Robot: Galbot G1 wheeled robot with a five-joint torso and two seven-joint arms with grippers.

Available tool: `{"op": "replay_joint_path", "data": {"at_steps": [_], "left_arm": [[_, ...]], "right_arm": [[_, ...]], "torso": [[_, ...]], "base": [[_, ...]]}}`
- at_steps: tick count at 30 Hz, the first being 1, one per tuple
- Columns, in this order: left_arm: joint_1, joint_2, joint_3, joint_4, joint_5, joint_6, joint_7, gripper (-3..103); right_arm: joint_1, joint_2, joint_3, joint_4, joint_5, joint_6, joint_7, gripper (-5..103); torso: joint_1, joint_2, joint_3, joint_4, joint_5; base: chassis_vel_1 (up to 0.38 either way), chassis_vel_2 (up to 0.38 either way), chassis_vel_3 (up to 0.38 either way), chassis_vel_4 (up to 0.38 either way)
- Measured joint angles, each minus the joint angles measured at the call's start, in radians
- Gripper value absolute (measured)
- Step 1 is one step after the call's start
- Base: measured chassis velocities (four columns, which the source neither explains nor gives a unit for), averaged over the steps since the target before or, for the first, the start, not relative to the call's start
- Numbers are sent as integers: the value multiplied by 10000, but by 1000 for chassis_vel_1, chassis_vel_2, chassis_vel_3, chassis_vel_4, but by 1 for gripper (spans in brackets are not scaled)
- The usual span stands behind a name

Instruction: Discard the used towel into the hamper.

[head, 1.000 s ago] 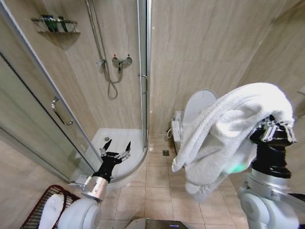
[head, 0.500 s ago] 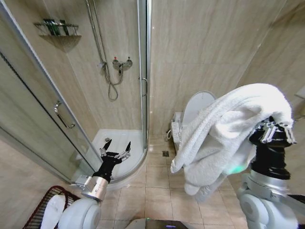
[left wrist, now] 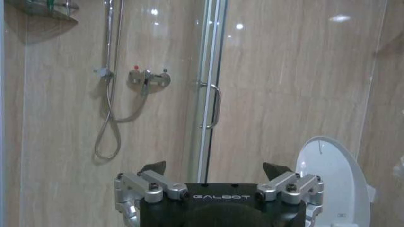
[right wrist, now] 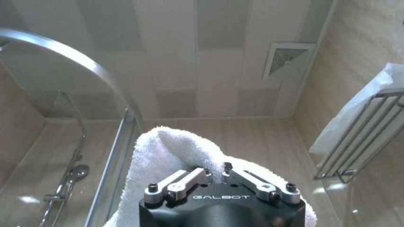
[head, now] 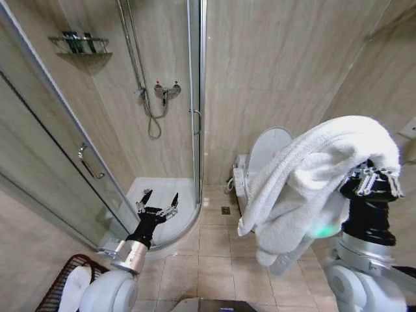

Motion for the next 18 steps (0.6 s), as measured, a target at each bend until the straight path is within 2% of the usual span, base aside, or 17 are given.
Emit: {"op": "replay_joint_path", "data": {"at_steps": [7,18], "left_arm": [[0,0,0,0,0,0,0,100],[0,0,0,0,-1,0,0,100]], "right_arm": [[28,-11,-29,-3,73,0,65,3],[75,-87,-23,-3,197,109,55,3]], "torso": [[213,458,246,0,0],[225,482,261,0,0]], "base": [[0,0,0,0],[0,0,0,0]]}}
